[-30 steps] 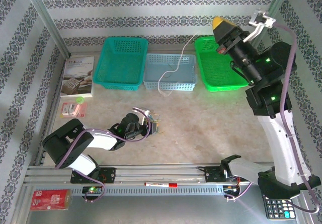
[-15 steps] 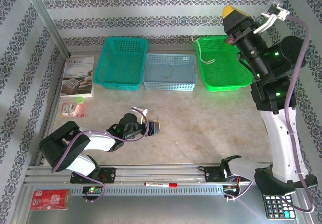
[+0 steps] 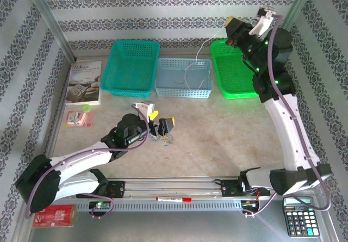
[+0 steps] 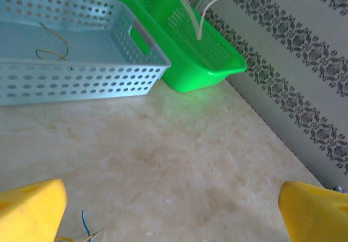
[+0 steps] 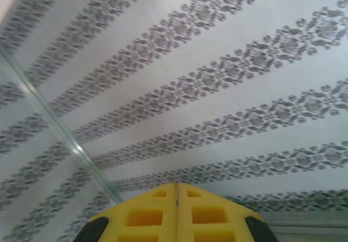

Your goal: Untangle the cables

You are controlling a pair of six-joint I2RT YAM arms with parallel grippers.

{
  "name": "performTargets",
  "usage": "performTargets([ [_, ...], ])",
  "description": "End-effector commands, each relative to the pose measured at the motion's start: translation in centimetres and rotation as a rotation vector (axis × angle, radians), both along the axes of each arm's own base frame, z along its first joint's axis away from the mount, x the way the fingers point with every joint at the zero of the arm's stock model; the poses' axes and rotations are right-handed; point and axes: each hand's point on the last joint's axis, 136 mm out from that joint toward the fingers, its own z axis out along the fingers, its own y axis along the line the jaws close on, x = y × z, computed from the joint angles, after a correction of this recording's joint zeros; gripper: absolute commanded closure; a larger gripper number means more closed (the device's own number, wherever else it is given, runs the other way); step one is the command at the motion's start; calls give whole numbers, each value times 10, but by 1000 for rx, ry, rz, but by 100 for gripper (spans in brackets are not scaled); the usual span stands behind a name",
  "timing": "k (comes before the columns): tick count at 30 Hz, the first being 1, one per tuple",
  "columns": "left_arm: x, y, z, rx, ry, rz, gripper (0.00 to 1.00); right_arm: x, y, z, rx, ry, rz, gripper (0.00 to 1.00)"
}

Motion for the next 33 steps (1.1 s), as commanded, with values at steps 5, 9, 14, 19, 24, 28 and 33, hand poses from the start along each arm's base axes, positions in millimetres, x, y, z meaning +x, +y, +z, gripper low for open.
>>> performTargets([
  [5, -3, 12, 18, 15, 9, 59, 0, 53, -54, 12, -78, -41, -227, 100],
  [9, -2, 12, 28, 7, -8, 58, 0, 79, -81, 7, -161, -14, -368, 100],
  [14, -2, 11, 43, 8, -30, 48, 0, 115, -96, -57, -218, 135, -481, 100],
  [19, -6, 12, 56, 4, -46, 39, 0, 141, -88, -162, -266, 317, -519, 100],
  [24, -10, 19, 62, 4, -58, 49, 0, 150, -93, -258, -230, 479, -557, 100],
  [28, -10, 21, 61, 11, -61, 56, 0, 155, -105, -296, -205, 556, -574, 100],
  [33, -8, 20, 59, 15, -58, 58, 0, 162, -132, -304, -223, 588, -625, 100],
])
